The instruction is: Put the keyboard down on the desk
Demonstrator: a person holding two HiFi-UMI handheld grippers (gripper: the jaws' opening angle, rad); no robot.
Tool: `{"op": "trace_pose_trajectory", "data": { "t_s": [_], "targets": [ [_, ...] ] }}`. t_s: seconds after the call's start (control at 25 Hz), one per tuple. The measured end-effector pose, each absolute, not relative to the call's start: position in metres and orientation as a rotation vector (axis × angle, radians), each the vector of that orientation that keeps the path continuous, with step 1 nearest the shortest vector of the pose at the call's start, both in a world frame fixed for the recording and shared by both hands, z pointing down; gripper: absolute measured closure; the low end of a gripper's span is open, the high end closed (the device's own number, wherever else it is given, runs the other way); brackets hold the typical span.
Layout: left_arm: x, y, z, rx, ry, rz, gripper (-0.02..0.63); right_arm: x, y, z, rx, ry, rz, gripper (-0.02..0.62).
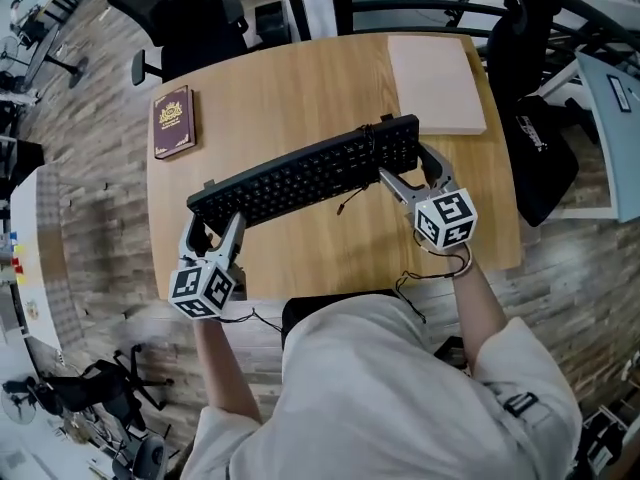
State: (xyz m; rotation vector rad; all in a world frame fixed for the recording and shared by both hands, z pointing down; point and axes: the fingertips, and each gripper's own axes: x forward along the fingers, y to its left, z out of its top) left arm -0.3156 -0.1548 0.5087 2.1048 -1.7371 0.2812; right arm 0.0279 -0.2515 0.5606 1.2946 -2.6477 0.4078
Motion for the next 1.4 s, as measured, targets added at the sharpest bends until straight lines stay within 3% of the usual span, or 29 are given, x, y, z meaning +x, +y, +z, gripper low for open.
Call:
{"op": "trace_pose_trajectory", "data": {
  "t_s": [1.4],
  "targets": [
    [-0.362, -0.198, 0.645, 1.987, -1.438, 0.540, 0.202, -0.021, -0.251, 0.749, 1.205, -2.222, 0.979, 0.222]
  ]
}}
